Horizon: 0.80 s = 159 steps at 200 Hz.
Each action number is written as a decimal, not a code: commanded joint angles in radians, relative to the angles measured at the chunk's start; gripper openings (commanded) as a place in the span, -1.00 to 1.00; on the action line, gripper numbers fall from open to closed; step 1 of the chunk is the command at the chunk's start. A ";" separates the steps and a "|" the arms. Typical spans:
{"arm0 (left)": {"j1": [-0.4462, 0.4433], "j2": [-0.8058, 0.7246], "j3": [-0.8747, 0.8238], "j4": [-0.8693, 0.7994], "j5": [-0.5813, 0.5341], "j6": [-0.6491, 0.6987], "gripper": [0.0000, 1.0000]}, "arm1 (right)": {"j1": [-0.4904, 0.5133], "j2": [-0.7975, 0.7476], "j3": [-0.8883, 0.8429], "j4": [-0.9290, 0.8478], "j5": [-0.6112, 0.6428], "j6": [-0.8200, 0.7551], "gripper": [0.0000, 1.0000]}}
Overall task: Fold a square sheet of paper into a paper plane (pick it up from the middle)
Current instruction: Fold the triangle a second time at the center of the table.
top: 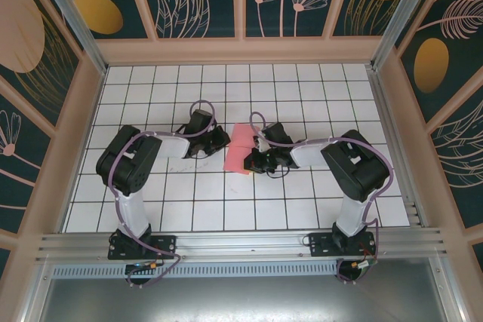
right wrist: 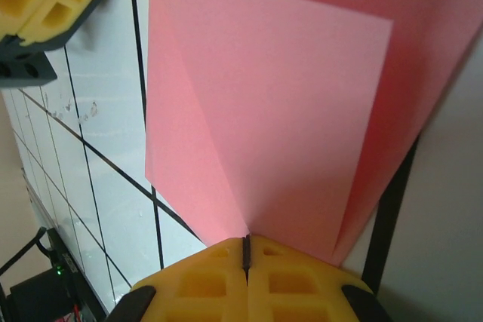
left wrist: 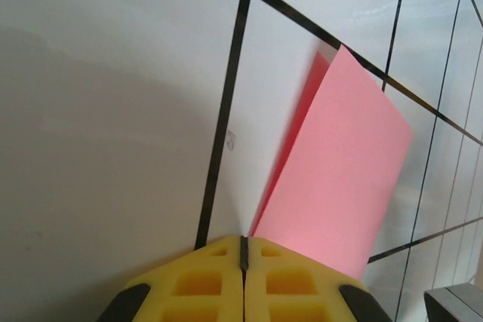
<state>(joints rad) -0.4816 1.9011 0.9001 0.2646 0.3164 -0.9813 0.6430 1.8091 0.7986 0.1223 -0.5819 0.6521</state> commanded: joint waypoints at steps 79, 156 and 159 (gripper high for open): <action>-0.062 -0.194 -0.140 0.144 0.143 -0.017 -0.81 | -0.018 0.003 0.011 -0.245 0.023 -0.172 -1.00; -0.076 0.014 -0.046 0.085 0.068 -0.008 -0.87 | -0.029 -0.030 0.056 -0.265 0.025 -0.157 -1.00; -0.075 0.017 -0.047 0.083 0.064 -0.008 -0.88 | -0.029 -0.034 0.060 -0.266 0.022 -0.153 -1.00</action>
<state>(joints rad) -0.5629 1.8816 0.8112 0.3946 0.4274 -1.0023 0.6243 1.7931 0.8413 -0.0368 -0.6018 0.5026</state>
